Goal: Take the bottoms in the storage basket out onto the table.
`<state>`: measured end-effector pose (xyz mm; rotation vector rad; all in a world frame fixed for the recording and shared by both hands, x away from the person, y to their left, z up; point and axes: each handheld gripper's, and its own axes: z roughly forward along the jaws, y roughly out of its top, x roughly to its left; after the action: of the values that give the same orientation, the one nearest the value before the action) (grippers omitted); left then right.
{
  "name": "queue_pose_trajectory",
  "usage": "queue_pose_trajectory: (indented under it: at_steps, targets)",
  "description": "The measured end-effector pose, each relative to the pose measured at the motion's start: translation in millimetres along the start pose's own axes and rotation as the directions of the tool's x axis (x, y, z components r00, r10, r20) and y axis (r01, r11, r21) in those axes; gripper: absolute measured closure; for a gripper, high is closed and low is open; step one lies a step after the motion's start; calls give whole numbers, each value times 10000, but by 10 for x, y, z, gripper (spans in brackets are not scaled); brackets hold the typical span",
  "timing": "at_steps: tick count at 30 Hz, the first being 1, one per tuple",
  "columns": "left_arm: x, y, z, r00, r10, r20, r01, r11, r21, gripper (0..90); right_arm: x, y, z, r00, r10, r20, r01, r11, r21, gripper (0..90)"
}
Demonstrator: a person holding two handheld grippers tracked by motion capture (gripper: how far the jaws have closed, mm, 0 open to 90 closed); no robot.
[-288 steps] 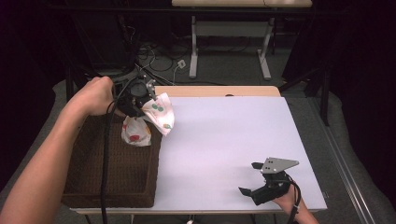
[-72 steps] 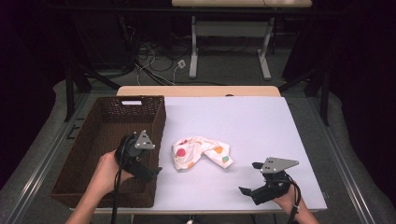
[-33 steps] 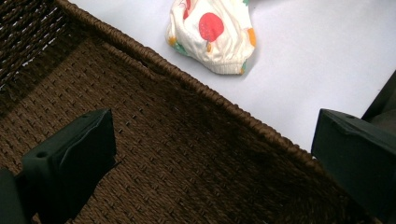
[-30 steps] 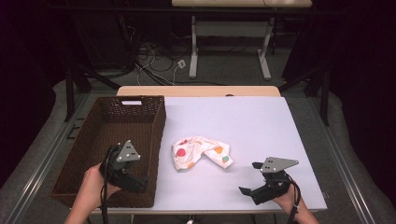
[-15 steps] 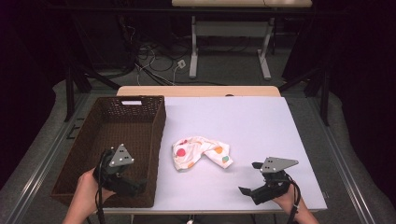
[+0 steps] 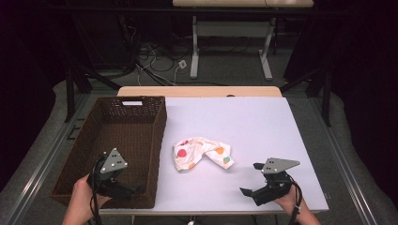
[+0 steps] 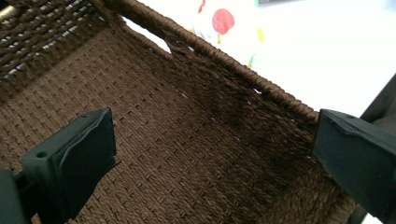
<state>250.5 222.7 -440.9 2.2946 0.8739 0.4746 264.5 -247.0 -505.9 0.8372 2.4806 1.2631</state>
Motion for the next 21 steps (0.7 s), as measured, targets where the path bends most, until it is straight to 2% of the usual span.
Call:
queue_pose_trajectory:
  at_steps: [3, 13, 21]
  targets:
    - [-5, -38, -29, 9999, -119, -94, 117, 9997, -220, 0, 2, -1, 3, 10000, -6, 1, 6, 10000, -74, 13]
    - [-45, -183, -89, 9994, -309, -129, 303, 9984, -475, 0, 2, -3, -7, 10000, 29, 33, -29, 10000, -28, 14]
    - [-78, -286, -128, 9983, -584, -93, 572, 9939, -942, 0, -1, -7, -7, 10000, -18, 67, 18, 9999, -125, 13]
